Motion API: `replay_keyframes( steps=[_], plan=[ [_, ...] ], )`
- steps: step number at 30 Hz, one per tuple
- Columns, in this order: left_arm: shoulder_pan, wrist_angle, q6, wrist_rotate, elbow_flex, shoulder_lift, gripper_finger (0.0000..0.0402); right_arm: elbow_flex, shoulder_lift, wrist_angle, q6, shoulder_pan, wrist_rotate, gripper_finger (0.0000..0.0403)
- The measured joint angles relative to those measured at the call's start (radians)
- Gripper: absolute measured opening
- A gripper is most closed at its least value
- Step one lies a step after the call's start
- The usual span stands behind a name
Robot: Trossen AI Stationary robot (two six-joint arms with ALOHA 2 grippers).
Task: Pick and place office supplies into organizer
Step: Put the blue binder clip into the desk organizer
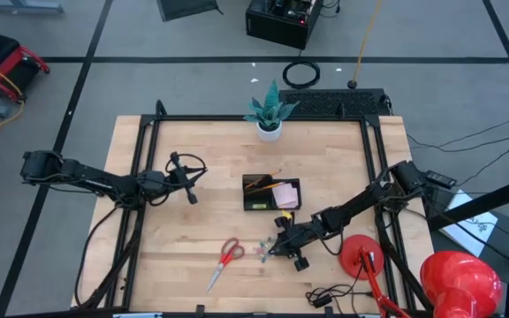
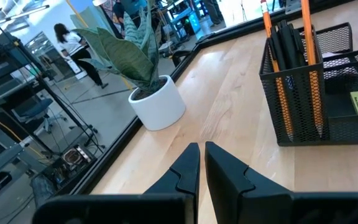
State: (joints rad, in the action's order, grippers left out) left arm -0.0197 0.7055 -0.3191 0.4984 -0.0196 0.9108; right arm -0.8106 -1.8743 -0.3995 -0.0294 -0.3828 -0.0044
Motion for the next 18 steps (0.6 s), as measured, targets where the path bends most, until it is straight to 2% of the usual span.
replay_keyframes(
  steps=[8, 18],
  plan=[
    [0.0, 0.0, 0.0, 0.0, 0.0, 0.0, 0.0031, 0.001, 0.074, -0.027, -0.056, 0.001, 0.038, 0.0068],
    [0.0, 0.001, 0.009, 0.0, 0.0, 0.0, 0.0031, -0.001, 0.269, -0.085, -0.136, 0.007, 0.3, 0.0067]
  ],
)
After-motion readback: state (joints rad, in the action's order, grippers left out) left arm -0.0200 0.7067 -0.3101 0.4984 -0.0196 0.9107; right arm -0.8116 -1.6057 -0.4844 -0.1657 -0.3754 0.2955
